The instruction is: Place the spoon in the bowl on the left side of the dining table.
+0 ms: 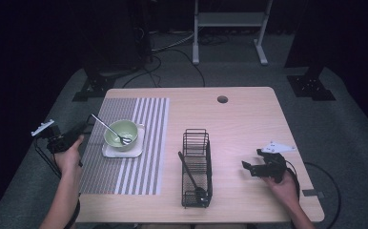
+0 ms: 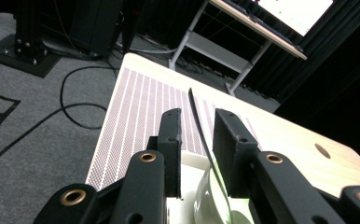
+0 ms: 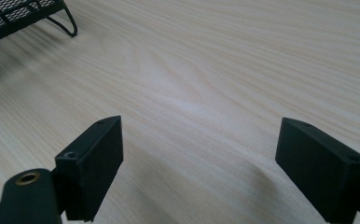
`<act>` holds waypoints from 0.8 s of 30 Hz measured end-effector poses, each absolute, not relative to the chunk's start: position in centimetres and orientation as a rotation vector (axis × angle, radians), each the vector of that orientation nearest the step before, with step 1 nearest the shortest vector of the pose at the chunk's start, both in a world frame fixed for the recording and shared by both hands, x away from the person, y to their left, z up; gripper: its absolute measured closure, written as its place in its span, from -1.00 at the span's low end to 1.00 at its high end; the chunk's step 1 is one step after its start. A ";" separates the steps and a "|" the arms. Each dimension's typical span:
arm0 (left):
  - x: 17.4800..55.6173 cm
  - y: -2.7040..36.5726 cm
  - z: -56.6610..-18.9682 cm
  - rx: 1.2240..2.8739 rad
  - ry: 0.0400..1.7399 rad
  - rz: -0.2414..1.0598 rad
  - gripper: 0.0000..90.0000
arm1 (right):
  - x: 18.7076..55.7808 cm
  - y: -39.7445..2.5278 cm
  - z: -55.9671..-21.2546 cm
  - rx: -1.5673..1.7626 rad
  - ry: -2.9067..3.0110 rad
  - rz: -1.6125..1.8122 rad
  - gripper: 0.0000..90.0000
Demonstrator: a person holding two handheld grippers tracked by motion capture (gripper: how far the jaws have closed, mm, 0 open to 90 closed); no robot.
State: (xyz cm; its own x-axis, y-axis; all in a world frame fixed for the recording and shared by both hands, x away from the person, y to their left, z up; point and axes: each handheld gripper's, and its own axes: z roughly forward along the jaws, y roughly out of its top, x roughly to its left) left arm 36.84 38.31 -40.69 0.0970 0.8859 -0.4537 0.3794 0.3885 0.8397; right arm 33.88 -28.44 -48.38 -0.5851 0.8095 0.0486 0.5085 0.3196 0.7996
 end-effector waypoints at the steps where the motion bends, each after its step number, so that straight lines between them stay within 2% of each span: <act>1: 36.8 38.3 -40.7 1.190 1.496 0.551 0.61 | 33.9 -28.4 -48.4 1.173 2.230 1.151 -0.69; 14: 36.3 37.4 -41.6 1.246 1.473 0.525 0.48 | 33.9 -28.5 -48.4 1.176 2.229 1.155 -0.69; 24: 35.8 36.5 -41.6 1.281 1.437 0.505 0.27 | 33.9 -28.5 -48.4 1.175 2.228 1.160 -0.69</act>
State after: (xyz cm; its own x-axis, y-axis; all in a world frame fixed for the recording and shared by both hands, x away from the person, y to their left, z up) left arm 35.82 36.47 -41.62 0.1758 0.8856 -0.4298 0.4222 0.3266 0.8456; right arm 33.89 -28.53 -48.39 -0.5859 0.8086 0.0532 0.5071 0.3147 0.8024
